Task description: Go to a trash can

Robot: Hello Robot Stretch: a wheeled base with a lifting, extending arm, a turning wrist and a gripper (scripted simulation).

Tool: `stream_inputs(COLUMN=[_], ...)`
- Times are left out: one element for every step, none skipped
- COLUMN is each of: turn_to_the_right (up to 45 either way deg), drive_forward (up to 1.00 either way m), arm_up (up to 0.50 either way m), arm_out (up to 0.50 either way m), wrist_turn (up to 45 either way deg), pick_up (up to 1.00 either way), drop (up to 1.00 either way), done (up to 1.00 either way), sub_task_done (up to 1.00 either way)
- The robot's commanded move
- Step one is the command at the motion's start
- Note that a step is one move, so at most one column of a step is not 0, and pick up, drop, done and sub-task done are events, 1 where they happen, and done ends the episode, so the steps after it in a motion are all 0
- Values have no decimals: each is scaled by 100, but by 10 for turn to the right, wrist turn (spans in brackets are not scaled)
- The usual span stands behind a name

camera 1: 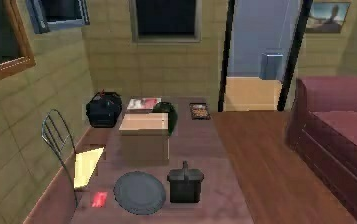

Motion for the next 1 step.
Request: stream_inputs(turn_to_the_right=[450], drive_forward=[0], arm_up=[0], arm_out=[0], wrist_turn=[0], pick_up=[0], drop=[0], done=[0], sub_task_done=[0])
